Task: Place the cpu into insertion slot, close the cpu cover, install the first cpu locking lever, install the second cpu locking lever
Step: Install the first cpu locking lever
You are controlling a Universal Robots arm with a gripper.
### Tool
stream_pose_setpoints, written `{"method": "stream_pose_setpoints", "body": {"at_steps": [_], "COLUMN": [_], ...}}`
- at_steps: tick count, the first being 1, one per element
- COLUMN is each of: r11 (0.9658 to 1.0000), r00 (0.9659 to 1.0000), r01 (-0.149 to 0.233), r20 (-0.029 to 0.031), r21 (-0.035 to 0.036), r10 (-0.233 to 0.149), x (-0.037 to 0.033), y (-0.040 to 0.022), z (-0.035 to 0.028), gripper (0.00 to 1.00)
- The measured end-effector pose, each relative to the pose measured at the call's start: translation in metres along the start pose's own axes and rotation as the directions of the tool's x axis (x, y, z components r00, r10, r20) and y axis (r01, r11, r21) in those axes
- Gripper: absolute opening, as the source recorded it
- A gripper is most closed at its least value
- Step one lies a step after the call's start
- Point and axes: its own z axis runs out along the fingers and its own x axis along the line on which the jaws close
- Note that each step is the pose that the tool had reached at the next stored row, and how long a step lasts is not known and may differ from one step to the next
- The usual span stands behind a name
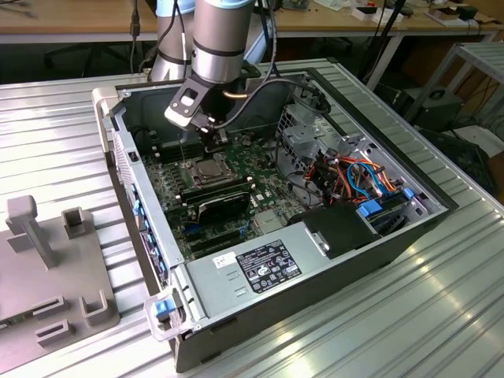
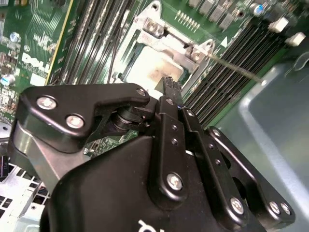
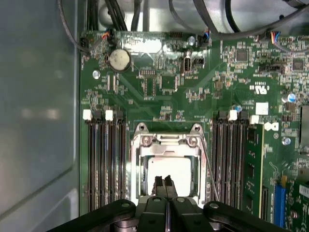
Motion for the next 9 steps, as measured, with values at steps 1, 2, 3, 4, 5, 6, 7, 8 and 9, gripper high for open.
{"method": "stream_pose_setpoints", "body": {"at_steps": [1, 2, 3, 4, 5, 6, 7, 8, 9], "r11": [1.0000, 1.0000, 1.0000, 1.0000, 1.0000, 1.0000, 1.0000, 1.0000, 1.0000], "r00": [1.0000, 1.0000, 1.0000, 1.0000, 1.0000, 1.0000, 1.0000, 1.0000, 1.0000], "r01": [0.000, 0.000, 0.000, 0.000, 0.000, 0.000, 0.000, 0.001, 0.002], "r20": [0.0001, -0.0001, 0.0000, -0.0001, -0.0001, -0.0001, 0.0002, -0.0001, -0.0001], "r21": [0.0000, -0.0001, 0.0000, 0.0000, -0.0001, -0.0001, 0.0001, -0.0001, -0.0002], "r10": [0.000, 0.000, 0.000, 0.000, 0.000, 0.000, 0.000, -0.001, -0.002], "x": [0.0000, 0.0001, 0.0001, 0.0002, 0.0002, 0.0003, 0.0002, 0.0001, 0.0001], "y": [-0.0036, -0.0063, -0.0090, -0.0144, -0.0170, -0.0183, -0.0192, -0.0198, -0.0200], "z": [0.0000, 0.0000, -0.0001, -0.0001, -0.0001, -0.0001, -0.0013, -0.0079, -0.0112], "gripper": [0.11, 0.11, 0.11, 0.11, 0.11, 0.11, 0.11, 0.11, 0.11]}}
